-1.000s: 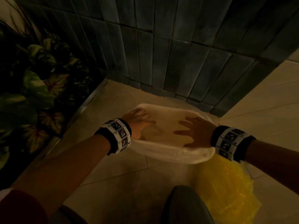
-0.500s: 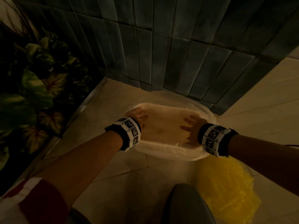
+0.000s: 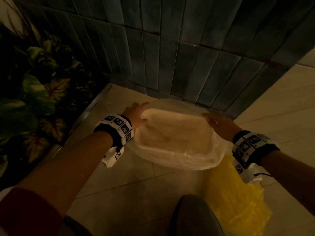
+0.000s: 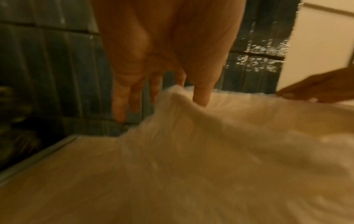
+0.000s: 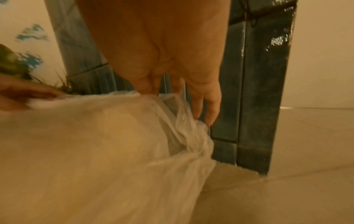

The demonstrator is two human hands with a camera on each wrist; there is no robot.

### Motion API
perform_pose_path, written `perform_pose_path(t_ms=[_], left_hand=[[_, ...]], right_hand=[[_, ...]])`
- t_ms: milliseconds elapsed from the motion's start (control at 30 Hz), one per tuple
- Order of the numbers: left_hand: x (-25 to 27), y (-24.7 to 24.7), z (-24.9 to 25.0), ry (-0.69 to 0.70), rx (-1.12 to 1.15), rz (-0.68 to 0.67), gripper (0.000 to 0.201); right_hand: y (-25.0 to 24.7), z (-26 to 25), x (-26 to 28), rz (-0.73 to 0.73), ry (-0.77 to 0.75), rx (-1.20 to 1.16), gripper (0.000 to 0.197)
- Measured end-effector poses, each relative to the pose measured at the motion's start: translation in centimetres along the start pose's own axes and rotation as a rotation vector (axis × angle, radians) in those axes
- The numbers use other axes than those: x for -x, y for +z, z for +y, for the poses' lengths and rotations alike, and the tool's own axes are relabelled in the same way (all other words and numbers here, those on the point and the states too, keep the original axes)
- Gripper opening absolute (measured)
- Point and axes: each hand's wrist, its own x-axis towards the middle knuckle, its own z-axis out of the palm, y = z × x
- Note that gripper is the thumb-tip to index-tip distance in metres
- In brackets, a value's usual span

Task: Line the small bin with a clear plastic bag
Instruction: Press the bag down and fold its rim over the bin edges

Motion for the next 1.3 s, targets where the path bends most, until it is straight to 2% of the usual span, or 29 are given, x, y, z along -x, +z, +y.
perform_pose_path(t_ms=[67, 200, 433, 467, 533, 600, 667, 700, 767, 833, 900, 967, 1033, 1100, 1133, 1200, 1267, 1300], left_hand=[[-0.1, 0.8, -0.5, -0.066, 0.107, -0.062, 0.070], [0.3, 1.9, -0.2, -0.117, 0.203, 0.015, 0.054], [0.5, 2.2, 0.3, -0.166, 0.264, 0.027, 0.049], [0.7, 2.1, 0.2, -0.172, 0.340, 0.010, 0.050], [0.8, 2.1, -0.6, -0.203, 0.557, -0.014, 0.057], [0.9, 2.3, -1.9, -0.284, 0.727, 0.004, 0.063], [0.8, 3.2, -3.9, -0.442, 0.845, 0.015, 0.064], [1.1, 3.6, -4.5, -0.528, 0.863, -0.012, 0.066], [1.7, 4.6, -5.7, -0.603, 0.887, -0.106, 0.065], [2.5, 5.4, -5.7, -0.578, 0.969, -0.156, 0.051], [2.7, 6.1, -5.8, -0.510, 0.962, -0.126, 0.031], [2.4, 6.7, -5.9, -0.472, 0.923, -0.056, 0.025], [2.1, 6.8, -5.5, -0.447, 1.016, 0.005, 0.030], [0.9, 7.8, -6.1, -0.457, 1.148, 0.043, 0.035], [0.3, 8.3, -6.6, -0.472, 1.207, 0.055, 0.046], [-1.0, 9.6, -7.9, -0.542, 1.360, 0.073, 0.066], [-1.0, 9.8, -7.8, -0.582, 1.378, 0.073, 0.068], [0.0, 8.8, -6.8, -0.590, 1.310, 0.042, 0.067]], right_hand=[[0.5, 0.1, -0.1, -0.029, 0.086, -0.124, 0.043], [1.2, 1.1, -0.5, 0.008, 0.187, -0.327, 0.039], [3.1, 3.1, 0.8, -0.123, 0.288, -0.284, 0.037], [3.2, 3.2, 1.0, -0.119, 0.303, -0.330, 0.038], [3.2, 3.7, 1.6, -0.069, 0.371, -0.595, 0.041], [3.2, 4.1, 2.4, 0.031, 0.451, -0.849, 0.045], [3.4, 4.5, 3.2, 0.106, 0.531, -0.987, 0.048], [3.5, 4.6, 3.6, 0.111, 0.565, -1.018, 0.046], [4.1, 4.8, 4.3, 0.056, 0.597, -1.026, 0.041], [4.7, 4.8, 4.9, -0.006, 0.596, -1.025, 0.038], [5.3, 4.8, 5.1, -0.018, 0.583, -1.066, 0.036], [5.8, 4.8, 5.2, -0.013, 0.545, -1.164, 0.039], [6.1, 4.8, 5.1, -0.021, 0.485, -1.323, 0.041], [6.2, 5.1, 4.5, -0.024, 0.505, -1.495, 0.041], [6.3, 5.4, 4.2, -0.010, 0.529, -1.547, 0.044], [6.4, 5.5, 3.7, 0.014, 0.544, -1.538, 0.045], [6.8, 5.5, 3.3, 0.011, 0.530, -1.486, 0.050], [6.9, 5.3, 3.3, 0.007, 0.509, -1.441, 0.047]])
